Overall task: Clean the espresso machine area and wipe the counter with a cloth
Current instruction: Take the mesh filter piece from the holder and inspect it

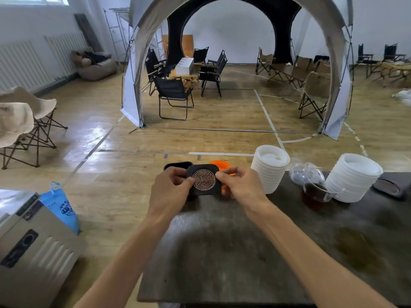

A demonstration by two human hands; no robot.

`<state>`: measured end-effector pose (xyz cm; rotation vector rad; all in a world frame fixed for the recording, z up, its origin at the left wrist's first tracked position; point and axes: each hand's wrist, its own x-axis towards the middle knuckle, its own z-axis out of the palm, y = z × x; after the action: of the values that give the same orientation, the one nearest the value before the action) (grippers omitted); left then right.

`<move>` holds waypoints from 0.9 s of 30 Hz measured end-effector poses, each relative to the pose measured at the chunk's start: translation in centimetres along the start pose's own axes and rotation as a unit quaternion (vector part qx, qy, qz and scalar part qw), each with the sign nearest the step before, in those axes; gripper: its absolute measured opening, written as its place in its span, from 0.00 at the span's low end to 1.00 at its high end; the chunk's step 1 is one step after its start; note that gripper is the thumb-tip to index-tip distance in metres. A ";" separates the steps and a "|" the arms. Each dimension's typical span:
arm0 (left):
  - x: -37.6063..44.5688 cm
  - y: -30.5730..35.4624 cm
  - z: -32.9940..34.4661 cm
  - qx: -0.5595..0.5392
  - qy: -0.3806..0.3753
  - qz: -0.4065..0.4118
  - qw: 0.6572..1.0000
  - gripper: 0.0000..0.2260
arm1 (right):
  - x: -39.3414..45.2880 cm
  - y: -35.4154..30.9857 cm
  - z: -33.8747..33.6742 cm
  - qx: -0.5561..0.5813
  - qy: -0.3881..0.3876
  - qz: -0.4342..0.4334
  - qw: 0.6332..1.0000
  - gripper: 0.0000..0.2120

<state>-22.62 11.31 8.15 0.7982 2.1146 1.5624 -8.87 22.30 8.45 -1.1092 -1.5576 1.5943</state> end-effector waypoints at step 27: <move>8.4 -4.8 -2.4 0.228 0.002 -0.114 0.967 0.14 | 6.6 0.4 9.2 -0.380 -0.097 -0.005 0.920 0.12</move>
<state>-31.47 13.98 4.48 0.6557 2.5046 0.9723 -19.88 24.03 6.64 -1.3409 -2.4199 1.1150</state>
